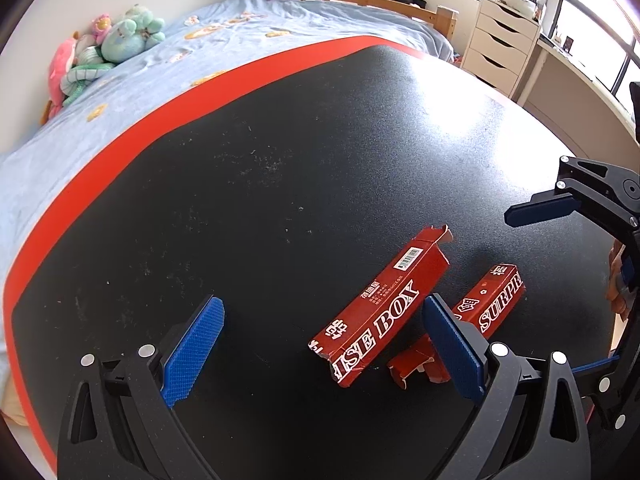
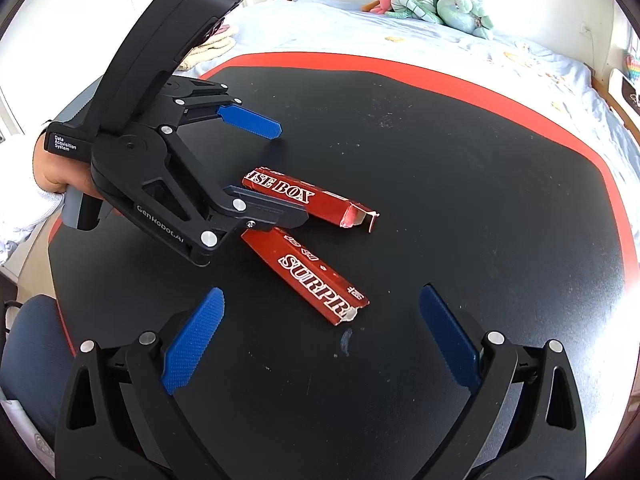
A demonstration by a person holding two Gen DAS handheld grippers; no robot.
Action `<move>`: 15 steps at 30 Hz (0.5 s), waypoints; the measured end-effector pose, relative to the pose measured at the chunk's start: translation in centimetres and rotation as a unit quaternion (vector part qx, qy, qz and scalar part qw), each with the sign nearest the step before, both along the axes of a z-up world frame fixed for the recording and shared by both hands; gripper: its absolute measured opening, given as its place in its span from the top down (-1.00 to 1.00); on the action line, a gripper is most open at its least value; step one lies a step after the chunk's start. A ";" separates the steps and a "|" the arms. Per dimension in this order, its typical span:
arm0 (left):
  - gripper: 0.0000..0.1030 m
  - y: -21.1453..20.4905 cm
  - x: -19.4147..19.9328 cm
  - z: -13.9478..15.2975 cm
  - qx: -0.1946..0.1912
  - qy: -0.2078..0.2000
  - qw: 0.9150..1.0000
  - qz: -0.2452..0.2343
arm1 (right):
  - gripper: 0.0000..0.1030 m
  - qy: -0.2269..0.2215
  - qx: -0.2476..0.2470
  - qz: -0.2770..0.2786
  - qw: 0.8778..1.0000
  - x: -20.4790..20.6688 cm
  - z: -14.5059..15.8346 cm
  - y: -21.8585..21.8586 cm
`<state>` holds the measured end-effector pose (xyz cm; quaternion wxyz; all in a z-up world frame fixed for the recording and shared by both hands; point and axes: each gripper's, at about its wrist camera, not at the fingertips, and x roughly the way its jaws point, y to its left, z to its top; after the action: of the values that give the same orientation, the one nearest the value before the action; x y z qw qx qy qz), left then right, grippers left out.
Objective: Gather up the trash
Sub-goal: 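Grasp one red box with the left tool while the right tool grasps the other red box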
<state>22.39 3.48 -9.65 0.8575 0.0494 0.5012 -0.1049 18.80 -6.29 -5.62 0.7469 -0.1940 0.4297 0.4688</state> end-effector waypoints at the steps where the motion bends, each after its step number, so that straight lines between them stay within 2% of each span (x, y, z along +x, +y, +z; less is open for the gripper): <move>1: -0.85 0.0 0.0 0.0 -0.001 -0.001 1.000 -0.001 | -0.88 -0.006 0.001 0.004 1.000 0.1 0.0 0.2; 3: -0.84 0.1 0.0 -0.1 0.000 -0.004 1.000 -0.003 | -0.87 -0.014 0.003 0.013 1.000 0.4 -0.1 0.7; 4: -0.84 0.1 -0.1 -0.1 0.000 -0.006 1.000 -0.005 | -0.81 -0.019 0.002 0.018 1.000 0.4 -0.2 0.9; 6: -0.74 0.1 -0.4 -0.1 0.001 -0.014 1.000 -0.006 | -0.55 -0.021 -0.003 0.027 0.999 0.8 -0.3 1.5; 7: -0.65 0.1 -0.4 0.0 0.004 -0.018 1.000 -0.007 | -0.41 -0.024 -0.009 0.030 0.999 0.8 -0.4 1.9; 12: -0.29 0.1 -0.4 0.4 0.004 -0.024 1.000 -0.013 | -0.08 -0.035 -0.009 0.038 0.999 0.7 -0.5 2.3; 14: 0.03 0.0 -0.4 0.6 0.003 -0.026 1.000 -0.015 | 0.14 -0.036 -0.009 0.040 0.999 0.5 -0.4 2.2; 15: 0.10 -0.1 -0.3 0.7 0.003 -0.025 1.000 -0.016 | 0.19 -0.038 -0.010 0.042 0.998 0.6 -0.4 2.3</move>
<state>22.05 3.41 -9.00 0.8679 0.0627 0.4790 -0.1158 19.35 -4.01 -6.01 0.7403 -0.2369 0.3977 0.4875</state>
